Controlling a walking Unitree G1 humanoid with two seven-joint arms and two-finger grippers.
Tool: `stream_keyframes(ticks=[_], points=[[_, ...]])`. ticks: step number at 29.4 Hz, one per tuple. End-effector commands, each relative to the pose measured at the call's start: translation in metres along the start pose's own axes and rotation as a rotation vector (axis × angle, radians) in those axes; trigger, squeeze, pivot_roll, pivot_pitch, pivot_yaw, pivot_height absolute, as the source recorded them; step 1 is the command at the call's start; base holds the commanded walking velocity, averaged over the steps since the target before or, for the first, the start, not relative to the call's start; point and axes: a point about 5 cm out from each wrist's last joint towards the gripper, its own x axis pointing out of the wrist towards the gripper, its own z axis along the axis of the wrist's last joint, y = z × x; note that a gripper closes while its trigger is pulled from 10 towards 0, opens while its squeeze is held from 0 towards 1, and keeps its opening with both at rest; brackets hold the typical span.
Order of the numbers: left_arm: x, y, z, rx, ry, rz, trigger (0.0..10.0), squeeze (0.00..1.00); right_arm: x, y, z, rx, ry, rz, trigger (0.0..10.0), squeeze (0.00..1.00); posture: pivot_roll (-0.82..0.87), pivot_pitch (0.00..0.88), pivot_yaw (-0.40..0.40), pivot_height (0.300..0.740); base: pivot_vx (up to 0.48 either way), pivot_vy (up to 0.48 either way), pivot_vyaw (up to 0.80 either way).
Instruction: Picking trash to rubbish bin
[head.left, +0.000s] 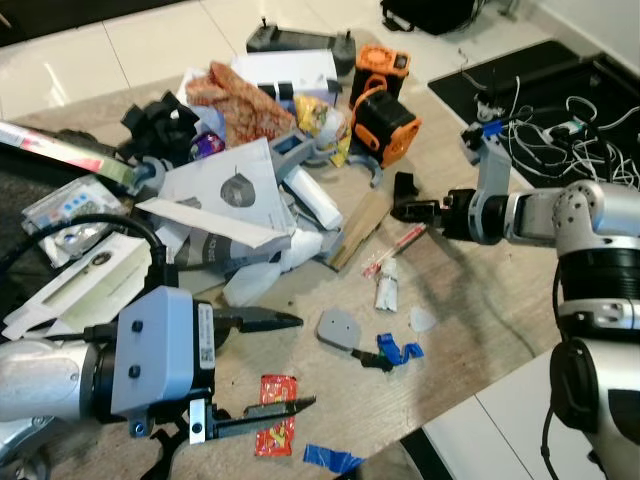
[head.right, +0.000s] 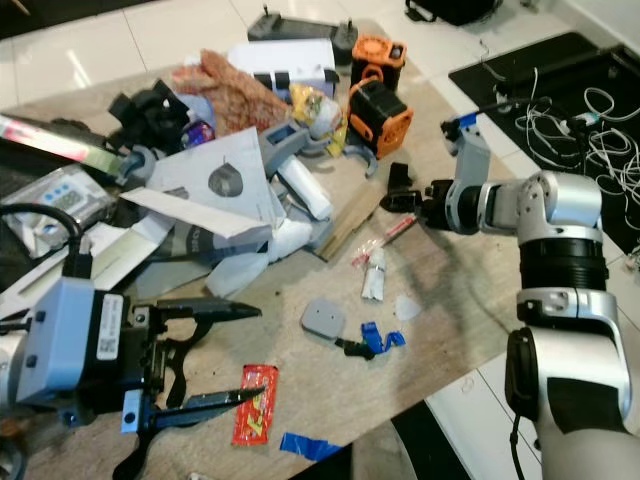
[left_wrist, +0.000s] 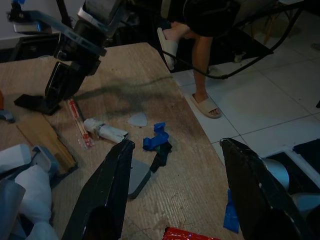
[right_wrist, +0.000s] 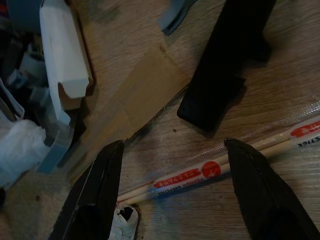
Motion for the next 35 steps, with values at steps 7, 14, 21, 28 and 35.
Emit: stream_keyframes(ticks=[7, 14, 21, 28, 35], points=[[0.006, -0.006, 0.001, -0.023, -0.001, -0.031, 10.0, 0.00, -0.023, -0.008, 0.016, -0.110, -0.005, -0.060, 10.0, 0.00, -0.12, 0.238, -0.033, 0.740, 0.000, 0.000, 0.00], [0.009, -0.006, 0.000, -0.027, -0.007, -0.026, 10.0, 0.00, -0.041, -0.001, 0.035, -0.479, -0.103, 0.089, 10.0, 0.00, -0.13, 0.231, -0.036, 0.740, 0.000, 0.000, 0.00], [0.010, -0.006, 0.000, -0.028, -0.008, -0.024, 10.0, 0.00, -0.047, -0.028, 0.023, -0.752, 0.057, 0.025, 10.0, 0.00, -0.12, 0.229, -0.038, 0.740, 0.000, 0.000, 0.00], [0.012, -0.008, 0.001, -0.034, -0.011, -0.023, 10.0, 0.00, -0.050, -0.027, 0.011, -0.788, 0.163, 0.151, 10.0, 0.00, -0.11, 0.225, -0.032, 0.740, 0.000, 0.000, 0.00], [0.011, -0.007, 0.001, -0.035, -0.009, -0.023, 10.0, 0.00, -0.068, -0.041, 0.011, -1.024, 0.274, 0.182, 10.0, 0.00, -0.11, 0.226, -0.026, 0.740, 0.000, 0.000, 0.00]])
